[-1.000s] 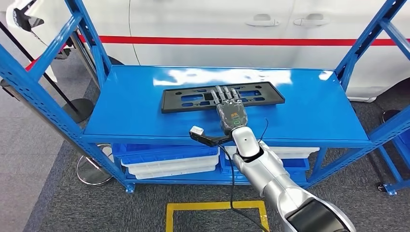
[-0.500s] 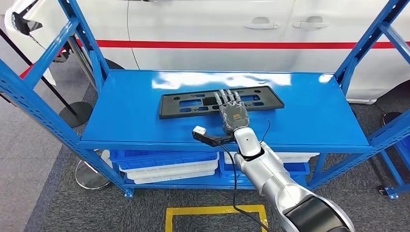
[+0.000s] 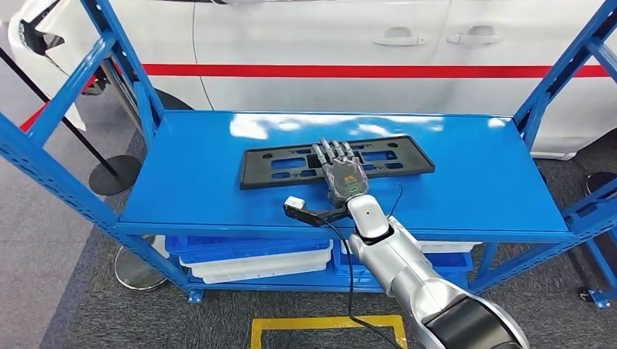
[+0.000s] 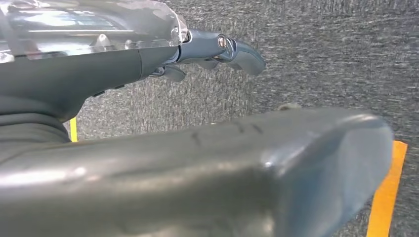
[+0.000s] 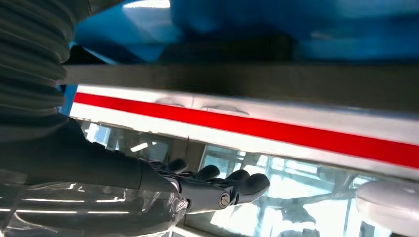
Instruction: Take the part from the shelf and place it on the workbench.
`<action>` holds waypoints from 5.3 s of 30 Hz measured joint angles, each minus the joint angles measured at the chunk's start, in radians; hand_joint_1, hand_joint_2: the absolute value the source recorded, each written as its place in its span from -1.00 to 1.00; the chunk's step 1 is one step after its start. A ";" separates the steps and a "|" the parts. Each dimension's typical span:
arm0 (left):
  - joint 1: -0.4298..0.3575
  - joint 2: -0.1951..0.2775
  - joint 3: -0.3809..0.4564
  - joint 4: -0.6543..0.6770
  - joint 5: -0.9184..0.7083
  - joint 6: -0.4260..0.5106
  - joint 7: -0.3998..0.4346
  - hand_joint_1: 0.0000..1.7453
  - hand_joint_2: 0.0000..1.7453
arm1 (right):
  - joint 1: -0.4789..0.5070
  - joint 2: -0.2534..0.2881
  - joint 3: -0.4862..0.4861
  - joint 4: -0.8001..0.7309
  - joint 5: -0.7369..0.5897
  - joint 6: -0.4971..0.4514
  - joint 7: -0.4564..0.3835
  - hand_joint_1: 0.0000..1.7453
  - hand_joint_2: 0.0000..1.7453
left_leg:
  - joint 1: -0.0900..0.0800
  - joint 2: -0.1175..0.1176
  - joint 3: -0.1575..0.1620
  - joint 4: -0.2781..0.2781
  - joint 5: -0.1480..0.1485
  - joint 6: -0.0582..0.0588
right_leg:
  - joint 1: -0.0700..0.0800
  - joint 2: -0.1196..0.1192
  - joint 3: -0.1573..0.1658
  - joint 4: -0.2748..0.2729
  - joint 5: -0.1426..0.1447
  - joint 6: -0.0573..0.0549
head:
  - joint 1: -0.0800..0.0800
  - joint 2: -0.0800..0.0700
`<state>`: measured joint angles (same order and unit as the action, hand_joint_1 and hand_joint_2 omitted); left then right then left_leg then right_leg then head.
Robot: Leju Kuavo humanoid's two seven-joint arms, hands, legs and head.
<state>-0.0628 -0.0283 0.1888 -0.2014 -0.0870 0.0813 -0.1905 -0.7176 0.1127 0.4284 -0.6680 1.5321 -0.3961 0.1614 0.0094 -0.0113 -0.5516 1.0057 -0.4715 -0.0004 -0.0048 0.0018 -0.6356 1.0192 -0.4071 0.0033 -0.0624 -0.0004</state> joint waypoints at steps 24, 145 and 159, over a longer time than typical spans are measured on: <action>0.004 0.005 0.002 0.000 0.006 0.000 -0.003 -1.00 -1.00 | -0.024 0.045 0.000 0.107 -0.019 0.028 0.015 1.00 1.00 | 0.005 0.005 -0.034 -0.004 0.040 0.026 | -0.007 0.000 -0.102 0.276 -0.147 0.017 | 0.000 0.000; 0.019 -0.045 0.139 0.004 0.006 0.121 -0.046 -1.00 1.00 | 0.948 -0.050 -0.509 -1.526 -1.659 0.403 -0.810 1.00 1.00 | -0.020 0.044 0.084 -0.057 -0.021 0.045 | -0.006 0.011 -0.127 0.251 -0.121 0.019 | 0.001 0.000; 0.035 -0.137 0.141 0.005 0.009 0.255 -0.060 -1.00 1.00 | 0.929 -0.027 -0.600 -1.520 -1.626 0.463 -0.810 1.00 1.00 | -0.003 0.033 -0.041 0.197 -0.159 -0.024 | -0.022 0.007 0.035 0.019 -0.052 -0.024 | 0.000 0.000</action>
<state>-0.0282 -0.1655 0.3294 -0.1961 -0.0775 0.3364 -0.2505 0.2115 0.0854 -0.1712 -2.1884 -0.0942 0.0666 -0.6484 0.0066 0.0220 -0.5927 1.2028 -0.6308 -0.0246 -0.0270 0.0089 -0.6006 1.0382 -0.4587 -0.0207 -0.0619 -0.0004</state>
